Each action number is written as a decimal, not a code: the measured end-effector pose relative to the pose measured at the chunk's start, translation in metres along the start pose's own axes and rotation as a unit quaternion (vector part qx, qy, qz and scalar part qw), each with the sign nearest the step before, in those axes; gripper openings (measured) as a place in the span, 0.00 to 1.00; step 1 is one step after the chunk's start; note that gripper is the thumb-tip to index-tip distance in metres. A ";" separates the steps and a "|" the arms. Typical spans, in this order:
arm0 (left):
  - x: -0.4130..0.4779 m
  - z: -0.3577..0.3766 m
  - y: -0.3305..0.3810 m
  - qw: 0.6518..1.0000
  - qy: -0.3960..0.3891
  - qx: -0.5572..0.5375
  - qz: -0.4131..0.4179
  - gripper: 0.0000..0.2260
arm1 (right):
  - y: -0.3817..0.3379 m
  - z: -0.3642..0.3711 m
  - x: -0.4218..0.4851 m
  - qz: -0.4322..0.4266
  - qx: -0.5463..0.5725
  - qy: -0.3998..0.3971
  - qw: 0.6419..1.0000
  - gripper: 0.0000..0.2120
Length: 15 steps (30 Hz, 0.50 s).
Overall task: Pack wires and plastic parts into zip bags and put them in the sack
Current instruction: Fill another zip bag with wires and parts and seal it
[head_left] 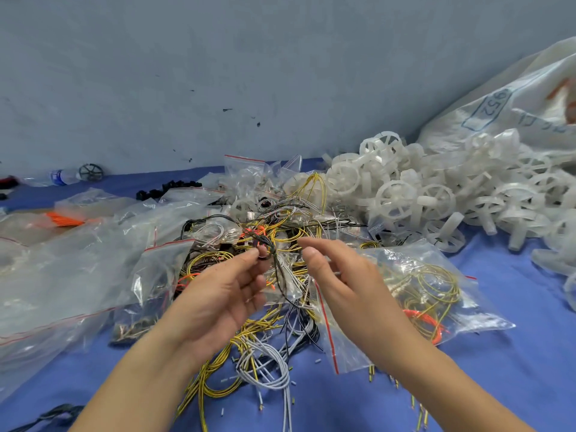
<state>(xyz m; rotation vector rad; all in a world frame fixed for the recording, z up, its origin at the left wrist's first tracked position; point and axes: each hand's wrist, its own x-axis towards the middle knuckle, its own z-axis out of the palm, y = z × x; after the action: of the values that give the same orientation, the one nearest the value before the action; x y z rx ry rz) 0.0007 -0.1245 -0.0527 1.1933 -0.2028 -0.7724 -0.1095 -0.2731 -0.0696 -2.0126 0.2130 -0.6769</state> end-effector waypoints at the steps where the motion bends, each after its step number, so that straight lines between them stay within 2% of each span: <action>1: -0.001 0.002 -0.003 1.000 -0.008 -0.011 -0.018 0.06 | 0.001 0.001 0.001 0.011 0.022 -0.009 1.000 0.14; 3: -0.004 0.003 -0.007 0.998 -0.018 -0.029 -0.052 0.05 | 0.003 0.004 0.002 0.027 0.054 -0.029 0.998 0.13; 5: -0.005 0.000 -0.011 0.998 -0.006 0.001 -0.065 0.08 | 0.007 0.006 0.002 0.037 0.063 -0.050 0.996 0.12; 8: -0.005 -0.009 -0.010 0.985 0.020 0.167 -0.031 0.08 | 0.010 0.009 0.000 0.042 0.062 -0.074 0.994 0.12; 10: -0.006 -0.017 -0.004 0.975 0.030 0.220 -0.017 0.11 | 0.012 0.008 0.001 0.043 0.049 -0.071 0.995 0.11; 12: -0.007 -0.023 0.003 0.978 0.035 0.208 -0.010 0.12 | 0.014 0.007 0.001 0.049 0.054 -0.059 0.996 0.10; 15: -0.009 -0.023 0.006 0.981 0.041 0.188 0.026 0.09 | 0.013 0.008 0.002 0.055 0.090 -0.062 0.993 0.10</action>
<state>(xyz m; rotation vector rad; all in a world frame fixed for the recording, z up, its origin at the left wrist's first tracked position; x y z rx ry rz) 0.0085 -0.1007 -0.0538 1.5683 -0.3198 -0.6529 -0.1020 -0.2745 -0.0829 -1.8490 0.1810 -0.4834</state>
